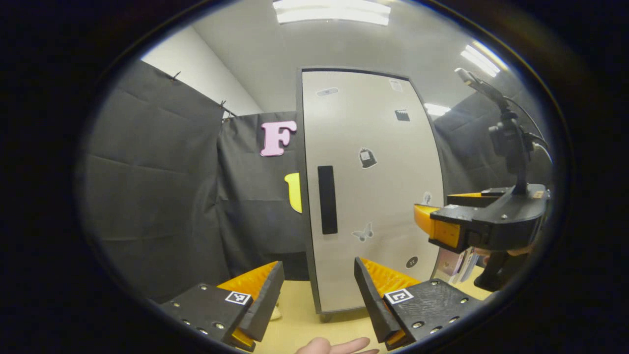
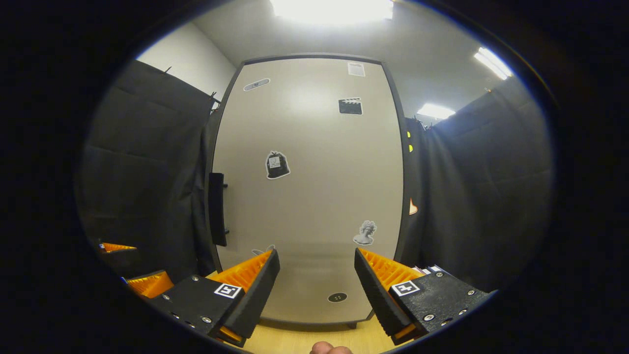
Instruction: Open the cabinet door with the right hand, grasp the bottle in the cabinet with the left hand and place it on the coaster, then close the cabinet door with the right hand.
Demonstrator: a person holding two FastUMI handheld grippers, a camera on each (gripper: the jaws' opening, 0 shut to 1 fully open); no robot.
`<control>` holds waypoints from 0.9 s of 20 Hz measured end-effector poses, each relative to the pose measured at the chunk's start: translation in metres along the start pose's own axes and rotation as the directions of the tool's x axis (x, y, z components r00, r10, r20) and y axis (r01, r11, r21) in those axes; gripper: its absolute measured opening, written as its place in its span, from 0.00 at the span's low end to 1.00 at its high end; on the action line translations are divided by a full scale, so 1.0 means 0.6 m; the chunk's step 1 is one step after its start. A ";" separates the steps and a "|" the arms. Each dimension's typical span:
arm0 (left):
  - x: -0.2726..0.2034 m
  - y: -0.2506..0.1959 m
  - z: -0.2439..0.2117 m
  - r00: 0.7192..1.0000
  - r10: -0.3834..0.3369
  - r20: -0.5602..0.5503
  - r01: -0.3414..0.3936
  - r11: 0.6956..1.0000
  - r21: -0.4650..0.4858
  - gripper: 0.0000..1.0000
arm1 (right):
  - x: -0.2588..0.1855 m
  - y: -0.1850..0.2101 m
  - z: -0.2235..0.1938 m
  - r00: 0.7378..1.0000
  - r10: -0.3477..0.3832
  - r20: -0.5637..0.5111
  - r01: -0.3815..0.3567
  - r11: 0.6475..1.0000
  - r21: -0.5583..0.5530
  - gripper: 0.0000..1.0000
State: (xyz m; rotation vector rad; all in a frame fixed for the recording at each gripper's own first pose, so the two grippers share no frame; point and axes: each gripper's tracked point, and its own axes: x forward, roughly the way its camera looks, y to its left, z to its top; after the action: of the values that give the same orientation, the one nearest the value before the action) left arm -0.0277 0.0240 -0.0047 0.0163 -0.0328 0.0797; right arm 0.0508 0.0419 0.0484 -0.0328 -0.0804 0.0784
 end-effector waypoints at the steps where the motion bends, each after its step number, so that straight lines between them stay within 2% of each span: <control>1: -0.003 0.005 -0.003 1.000 0.012 -0.008 -0.012 1.000 0.000 0.83 | 0.007 0.013 0.005 1.000 0.012 0.007 -0.012 1.000 -0.004 0.94; 7: -0.021 0.051 -0.028 0.994 0.093 -0.056 -0.092 0.996 0.022 0.83 | 0.048 0.098 0.026 0.995 0.095 0.028 -0.095 0.995 -0.011 0.95; 8: -0.024 0.060 -0.030 0.992 0.110 -0.063 -0.109 0.994 0.025 0.87 | 0.055 0.113 0.029 0.993 0.110 0.032 -0.110 0.994 -0.012 0.95; 9: -0.025 0.068 -0.035 0.989 0.126 -0.072 -0.125 0.992 0.026 0.83 | 0.061 0.129 0.033 0.991 0.125 0.038 -0.124 0.992 -0.015 0.95; 11: -0.032 0.085 -0.042 0.983 0.164 -0.086 -0.162 0.986 0.033 0.83 | 0.074 0.164 0.038 0.987 0.158 0.045 -0.157 0.987 -0.021 0.95; 12: -0.037 0.094 -0.043 0.979 0.184 -0.091 -0.182 0.983 0.036 0.87 | 0.080 0.182 0.040 0.984 0.173 0.048 -0.173 0.985 -0.022 0.95; 13: -0.042 0.102 -0.047 0.975 0.202 -0.097 -0.200 0.979 0.035 0.83 | 0.087 0.198 0.041 0.981 0.188 0.051 -0.187 0.982 -0.020 0.96; 14: -0.045 0.109 -0.050 0.970 0.219 -0.104 -0.216 0.976 0.034 0.85 | 0.096 0.213 0.040 0.979 0.198 0.050 -0.198 0.980 -0.016 0.96; 18: -0.049 0.121 -0.062 0.955 0.264 -0.136 -0.264 0.964 0.020 0.83 | 0.130 0.254 0.026 0.976 0.215 0.020 -0.215 0.977 0.006 0.97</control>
State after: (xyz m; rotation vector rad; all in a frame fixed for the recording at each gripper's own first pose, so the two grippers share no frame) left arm -0.0615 0.0947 -0.0421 0.0077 0.1038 0.3486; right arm 0.1153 0.2005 0.0649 -0.0324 -0.0955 0.2958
